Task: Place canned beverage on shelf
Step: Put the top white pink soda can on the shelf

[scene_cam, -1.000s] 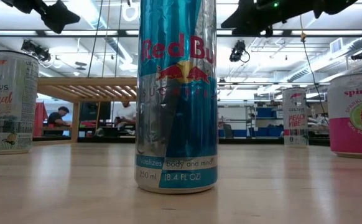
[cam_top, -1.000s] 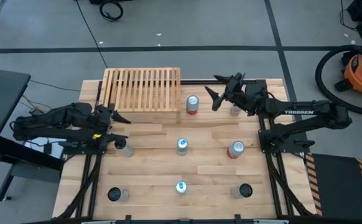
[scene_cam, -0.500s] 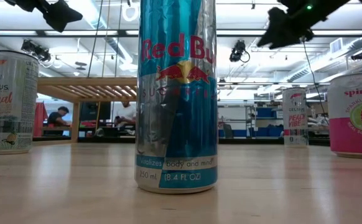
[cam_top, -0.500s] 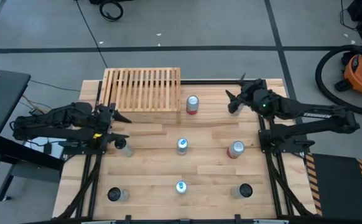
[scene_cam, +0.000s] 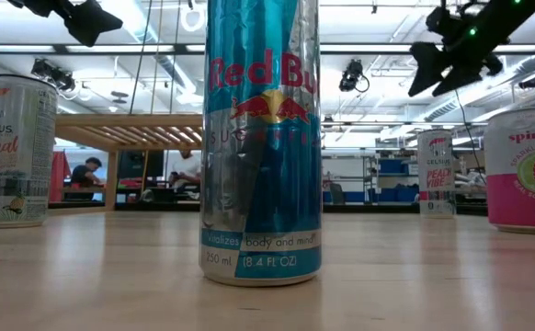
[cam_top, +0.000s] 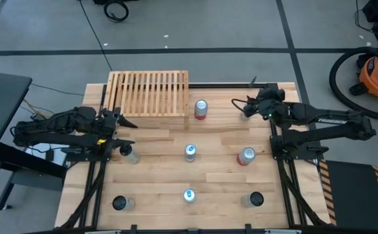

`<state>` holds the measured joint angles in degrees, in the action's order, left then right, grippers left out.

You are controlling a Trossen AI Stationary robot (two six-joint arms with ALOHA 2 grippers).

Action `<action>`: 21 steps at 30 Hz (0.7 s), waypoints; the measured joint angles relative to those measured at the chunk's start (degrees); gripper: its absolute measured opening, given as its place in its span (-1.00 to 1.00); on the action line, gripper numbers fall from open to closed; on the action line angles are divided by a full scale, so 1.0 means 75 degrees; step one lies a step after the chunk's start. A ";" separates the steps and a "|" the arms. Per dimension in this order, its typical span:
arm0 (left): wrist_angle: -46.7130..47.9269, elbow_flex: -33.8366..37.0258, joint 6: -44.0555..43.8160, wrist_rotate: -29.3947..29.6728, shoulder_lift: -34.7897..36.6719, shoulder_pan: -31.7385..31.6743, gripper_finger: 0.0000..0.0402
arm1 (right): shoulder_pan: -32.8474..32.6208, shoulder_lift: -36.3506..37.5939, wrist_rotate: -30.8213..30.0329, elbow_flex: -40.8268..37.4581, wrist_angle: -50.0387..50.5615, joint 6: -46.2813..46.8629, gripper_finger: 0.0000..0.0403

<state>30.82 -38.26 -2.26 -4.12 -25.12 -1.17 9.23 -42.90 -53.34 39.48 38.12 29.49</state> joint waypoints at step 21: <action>0.0045 0.0000 -0.0195 0.0003 0.0000 0.0000 0.56 | 0.0151 -0.0043 0.0089 -0.1646 -0.0927 0.1140 0.58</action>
<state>31.16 -38.26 -3.73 -4.10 -25.12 -1.17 10.37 -43.22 -52.67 27.13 31.16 38.04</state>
